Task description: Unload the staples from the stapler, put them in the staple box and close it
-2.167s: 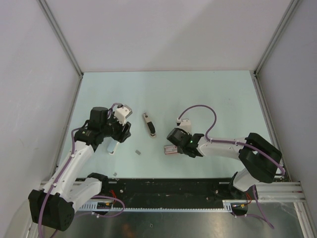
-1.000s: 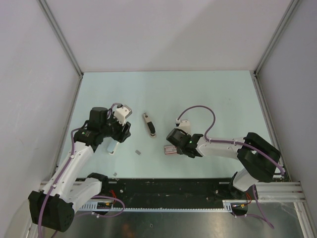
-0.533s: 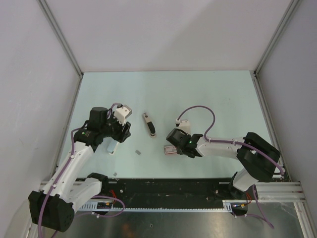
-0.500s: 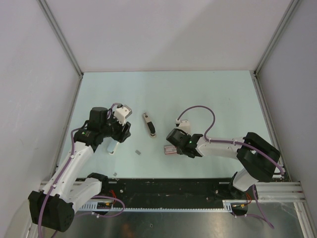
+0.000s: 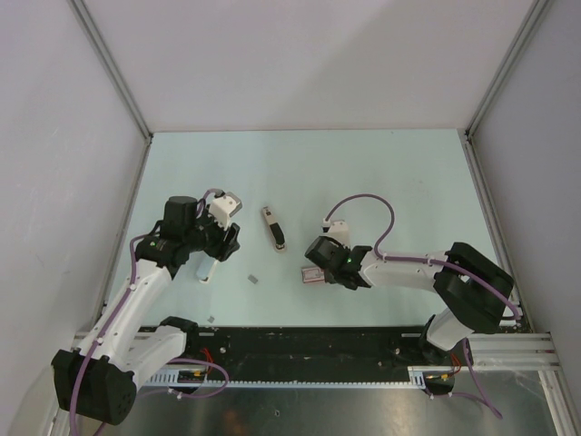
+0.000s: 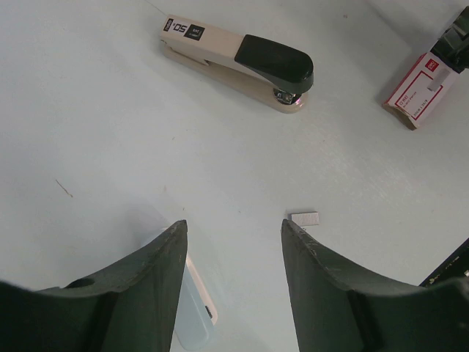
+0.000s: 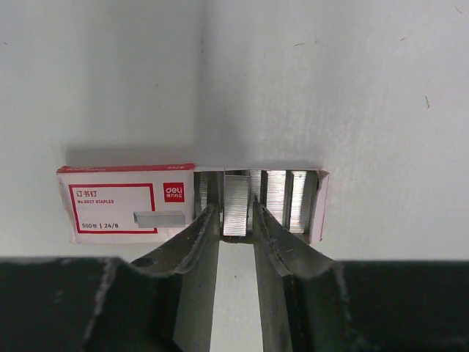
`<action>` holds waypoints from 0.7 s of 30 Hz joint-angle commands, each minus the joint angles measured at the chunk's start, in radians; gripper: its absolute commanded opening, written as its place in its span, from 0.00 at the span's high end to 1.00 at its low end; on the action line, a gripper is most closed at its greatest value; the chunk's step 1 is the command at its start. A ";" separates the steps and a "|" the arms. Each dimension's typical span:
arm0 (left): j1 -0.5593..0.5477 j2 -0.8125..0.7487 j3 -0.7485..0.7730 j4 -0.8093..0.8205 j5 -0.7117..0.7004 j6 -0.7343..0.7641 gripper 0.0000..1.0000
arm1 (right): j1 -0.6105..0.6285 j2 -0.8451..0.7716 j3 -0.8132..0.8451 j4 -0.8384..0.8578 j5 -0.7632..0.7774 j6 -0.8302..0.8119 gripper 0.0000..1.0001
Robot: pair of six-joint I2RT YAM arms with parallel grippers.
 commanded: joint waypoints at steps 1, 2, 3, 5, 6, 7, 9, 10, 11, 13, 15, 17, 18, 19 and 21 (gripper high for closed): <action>0.005 -0.020 -0.005 0.003 0.025 0.019 0.41 | 0.007 -0.033 -0.006 0.007 0.011 0.000 0.68; 0.005 -0.020 -0.005 0.002 0.026 0.018 0.41 | 0.008 -0.038 -0.006 0.008 0.012 -0.002 0.67; 0.005 -0.020 -0.005 0.002 0.026 0.018 0.41 | 0.010 -0.044 -0.006 0.010 0.013 -0.004 0.66; 0.004 -0.020 -0.005 0.002 0.025 0.018 0.41 | 0.011 -0.057 -0.006 0.011 0.014 -0.005 0.65; 0.004 -0.021 -0.005 0.002 0.025 0.018 0.41 | 0.012 -0.067 -0.006 0.013 0.013 -0.006 0.65; 0.005 -0.022 -0.005 0.001 0.025 0.019 0.41 | 0.013 -0.077 -0.006 0.015 0.012 -0.006 0.65; 0.004 -0.022 -0.006 0.000 0.025 0.019 0.41 | 0.016 -0.104 -0.005 0.023 0.013 -0.010 0.65; 0.004 -0.021 -0.005 0.000 0.027 0.019 0.41 | 0.016 -0.119 -0.004 0.026 0.014 -0.014 0.65; 0.005 -0.020 -0.005 0.000 0.026 0.019 0.41 | 0.017 -0.134 -0.004 0.029 0.014 -0.018 0.65; 0.005 -0.019 -0.004 0.000 0.028 0.018 0.41 | 0.015 -0.157 0.000 0.037 0.013 -0.026 0.64; 0.004 -0.019 -0.003 0.000 0.030 0.016 0.41 | 0.013 -0.169 0.004 0.042 0.010 -0.033 0.64; 0.005 -0.017 -0.003 0.001 0.032 0.016 0.41 | 0.011 -0.167 0.007 0.048 0.012 -0.039 0.64; 0.005 -0.016 -0.002 0.000 0.034 0.015 0.41 | 0.009 -0.164 0.008 0.052 0.015 -0.044 0.65; 0.005 -0.015 -0.001 0.001 0.035 0.014 0.41 | 0.004 -0.159 0.009 0.056 0.018 -0.049 0.65; 0.005 -0.012 -0.001 0.000 0.037 0.013 0.41 | -0.012 -0.143 0.009 0.066 0.025 -0.059 0.68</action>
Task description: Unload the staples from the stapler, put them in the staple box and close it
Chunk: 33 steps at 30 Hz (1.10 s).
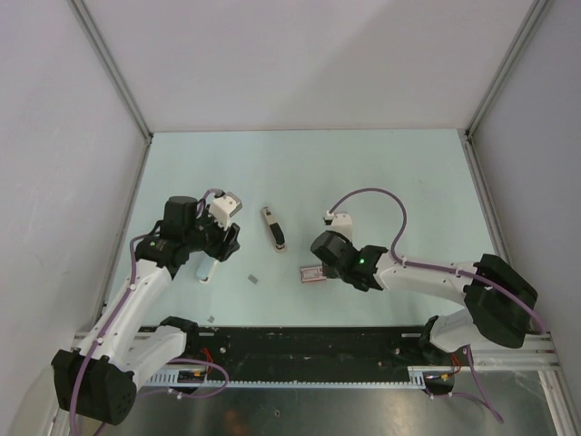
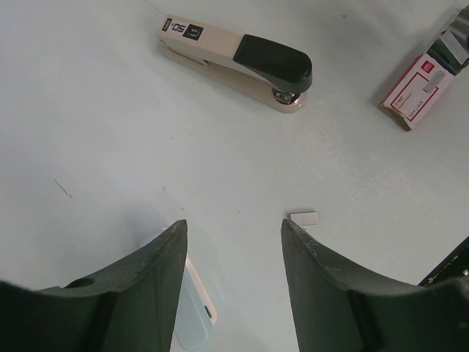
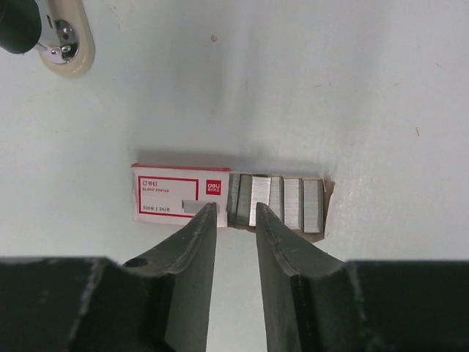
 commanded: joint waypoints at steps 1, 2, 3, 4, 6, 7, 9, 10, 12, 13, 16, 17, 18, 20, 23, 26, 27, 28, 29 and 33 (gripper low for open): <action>0.005 -0.012 0.000 0.002 0.034 0.013 0.41 | -0.029 0.015 0.017 0.044 0.027 -0.034 0.70; 0.005 -0.011 0.000 0.001 0.033 0.014 0.41 | -0.040 0.025 0.017 0.051 0.028 -0.040 0.71; 0.005 -0.010 0.000 0.001 0.034 0.013 0.41 | -0.049 0.037 0.017 0.059 0.030 -0.046 0.74; 0.005 -0.009 0.000 0.001 0.034 0.014 0.41 | -0.058 0.052 0.017 0.067 0.030 -0.055 0.76; 0.005 -0.005 -0.001 0.001 0.033 0.015 0.41 | -0.075 0.077 0.017 0.091 0.028 -0.071 0.82; 0.005 -0.002 -0.001 0.001 0.033 0.018 0.41 | -0.082 0.089 0.017 0.102 0.026 -0.076 0.85; 0.005 0.003 -0.002 0.001 0.034 0.021 0.41 | -0.096 0.113 0.017 0.125 0.020 -0.085 0.91; 0.004 0.006 -0.003 0.002 0.033 0.022 0.41 | -0.101 0.123 0.016 0.133 0.017 -0.088 0.93; 0.005 0.008 -0.002 0.001 0.035 0.023 0.41 | -0.108 0.139 0.017 0.145 0.014 -0.087 0.96; 0.004 0.007 -0.003 0.001 0.035 0.024 0.41 | -0.110 0.146 0.017 0.149 0.013 -0.086 0.96; 0.004 0.007 -0.002 0.001 0.035 0.026 0.42 | -0.111 0.157 0.017 0.161 0.011 -0.083 0.98; 0.004 0.007 -0.002 0.001 0.035 0.027 0.41 | -0.112 0.162 0.017 0.164 0.009 -0.083 0.98; 0.004 0.008 -0.002 0.002 0.035 0.028 0.41 | -0.111 0.164 0.017 0.169 0.008 -0.082 0.98; 0.004 0.008 -0.003 0.001 0.035 0.027 0.41 | -0.112 0.172 0.017 0.177 0.006 -0.080 0.99; 0.004 0.006 -0.005 0.001 0.035 0.028 0.41 | -0.112 0.181 0.017 0.184 0.000 -0.078 1.00; 0.005 0.005 -0.006 0.001 0.034 0.031 0.42 | -0.110 0.185 0.017 0.180 -0.003 -0.076 1.00; 0.005 0.005 -0.006 0.002 0.033 0.031 0.41 | -0.110 0.185 0.017 0.178 -0.004 -0.075 1.00; 0.005 0.005 -0.006 0.002 0.033 0.030 0.41 | -0.109 0.186 0.017 0.177 -0.004 -0.075 1.00; 0.004 0.005 -0.005 0.002 0.033 0.031 0.41 | -0.108 0.186 0.017 0.174 -0.004 -0.074 1.00; 0.005 0.006 -0.006 0.001 0.029 0.034 0.42 | -0.097 0.182 0.017 0.161 -0.001 -0.066 1.00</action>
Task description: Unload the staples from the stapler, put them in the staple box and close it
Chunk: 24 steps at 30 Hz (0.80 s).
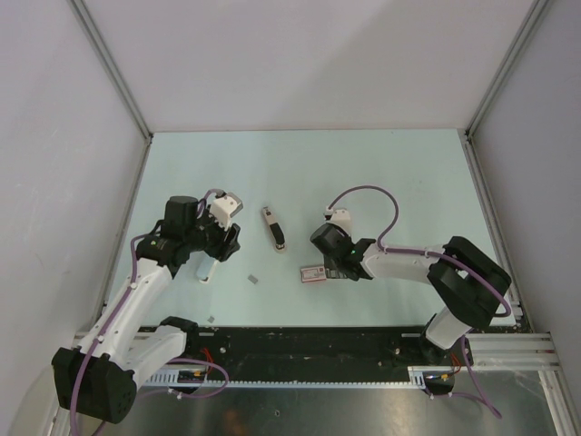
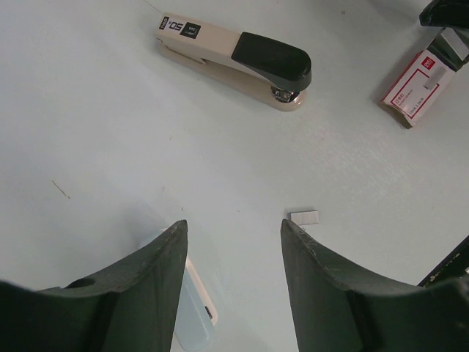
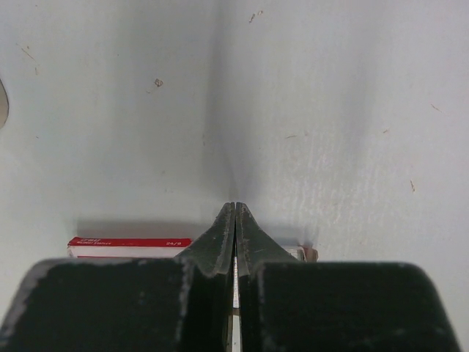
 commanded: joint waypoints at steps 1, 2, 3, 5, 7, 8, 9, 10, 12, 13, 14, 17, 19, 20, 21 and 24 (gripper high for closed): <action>0.005 -0.004 -0.006 0.001 0.024 0.024 0.41 | 0.014 -0.003 0.016 0.006 0.017 0.008 1.00; 0.005 -0.004 -0.005 0.001 0.024 0.024 0.41 | 0.019 -0.005 0.016 0.002 0.019 0.009 1.00; 0.005 -0.004 -0.006 0.001 0.022 0.025 0.41 | 0.025 -0.008 0.016 -0.002 0.022 0.011 1.00; 0.005 -0.005 -0.006 0.001 0.021 0.024 0.41 | 0.034 -0.014 0.016 -0.012 0.028 0.017 1.00; 0.005 -0.007 -0.006 0.002 0.021 0.024 0.41 | 0.046 -0.017 0.016 -0.021 0.036 0.023 1.00; 0.005 -0.006 -0.006 0.002 0.021 0.024 0.41 | 0.052 -0.020 0.016 -0.028 0.041 0.028 1.00; 0.005 -0.006 -0.005 0.002 0.020 0.023 0.42 | 0.058 -0.022 0.016 -0.033 0.047 0.032 1.00; 0.005 -0.007 -0.005 0.002 0.019 0.024 0.41 | 0.064 -0.024 0.016 -0.037 0.051 0.035 1.00; 0.005 -0.011 -0.006 0.002 0.019 0.022 0.41 | 0.075 -0.032 0.013 -0.046 0.057 0.041 1.00; 0.005 -0.012 -0.005 0.001 0.019 0.022 0.41 | 0.079 -0.037 0.012 -0.049 0.058 0.044 1.00; 0.004 -0.012 -0.005 0.002 0.019 0.021 0.41 | 0.082 -0.042 0.009 -0.052 0.060 0.048 1.00; 0.004 -0.013 -0.006 0.001 0.020 0.019 0.41 | 0.087 -0.059 -0.003 -0.056 0.063 0.057 1.00; 0.005 -0.015 -0.006 0.002 0.019 0.018 0.41 | 0.088 -0.069 -0.008 -0.054 0.063 0.060 1.00; 0.005 -0.015 -0.006 0.001 0.019 0.018 0.41 | 0.089 -0.072 -0.009 -0.052 0.063 0.060 1.00; 0.005 -0.015 -0.006 0.000 0.018 0.018 0.41 | 0.088 -0.077 -0.009 -0.049 0.062 0.058 1.00; 0.003 -0.013 -0.007 0.000 0.016 0.027 0.41 | 0.084 -0.102 -0.008 -0.030 0.059 0.046 0.97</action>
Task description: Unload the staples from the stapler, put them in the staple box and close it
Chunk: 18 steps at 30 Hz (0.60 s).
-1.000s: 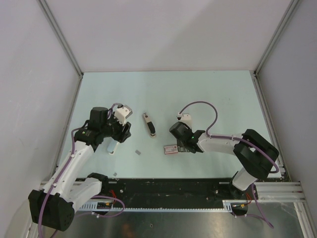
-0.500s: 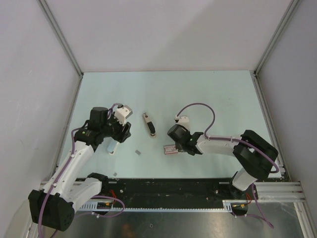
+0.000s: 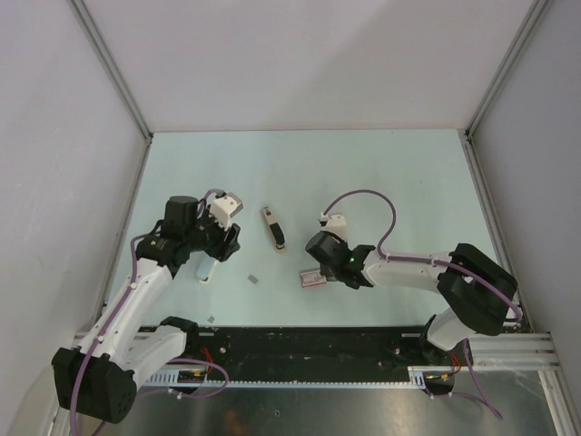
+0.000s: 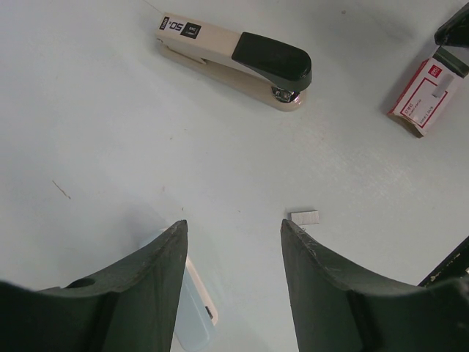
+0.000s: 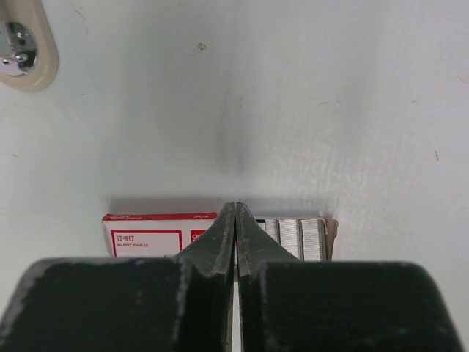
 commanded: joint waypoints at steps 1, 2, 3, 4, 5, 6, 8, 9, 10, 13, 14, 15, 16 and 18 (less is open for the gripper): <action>0.003 -0.013 -0.007 0.000 0.016 0.035 0.41 | -0.005 -0.067 -0.003 0.020 0.034 0.004 0.94; 0.001 -0.010 -0.008 -0.002 0.017 0.047 0.40 | -0.012 -0.081 -0.003 0.021 0.030 0.002 0.91; -0.005 -0.008 -0.010 -0.007 0.017 0.062 0.40 | -0.021 -0.093 -0.003 0.019 0.025 0.002 0.88; -0.013 -0.004 -0.012 -0.013 0.017 0.082 0.40 | -0.030 -0.104 -0.003 0.015 0.020 0.002 0.85; -0.026 0.003 -0.013 -0.026 0.017 0.105 0.39 | -0.038 -0.114 -0.002 0.009 0.017 0.001 0.83; -0.045 0.010 -0.016 -0.039 0.016 0.132 0.39 | -0.043 -0.120 -0.003 0.003 0.018 -0.004 0.80; -0.096 0.028 -0.028 -0.069 0.008 0.198 0.38 | -0.048 -0.127 -0.009 -0.002 0.022 -0.014 0.73; -0.123 0.034 -0.039 -0.082 0.002 0.236 0.38 | -0.049 -0.133 -0.017 0.002 0.022 -0.019 0.70; -0.147 0.035 -0.053 -0.090 0.000 0.277 0.38 | -0.050 -0.141 -0.027 0.009 0.020 -0.022 0.66; -0.183 0.011 -0.106 -0.096 0.023 0.457 0.37 | -0.051 -0.177 -0.078 0.052 0.010 -0.025 0.57; -0.186 -0.002 -0.121 -0.097 0.039 0.519 0.37 | -0.052 -0.192 -0.095 0.068 0.006 -0.025 0.55; -0.187 -0.014 -0.133 -0.098 0.052 0.574 0.37 | -0.052 -0.205 -0.112 0.083 0.004 -0.025 0.53; -0.188 -0.019 -0.140 -0.097 0.065 0.617 0.36 | -0.052 -0.219 -0.132 0.101 0.003 -0.024 0.52; -0.188 -0.001 -0.136 -0.098 0.086 0.675 0.34 | -0.052 -0.243 -0.164 0.126 0.003 -0.020 0.50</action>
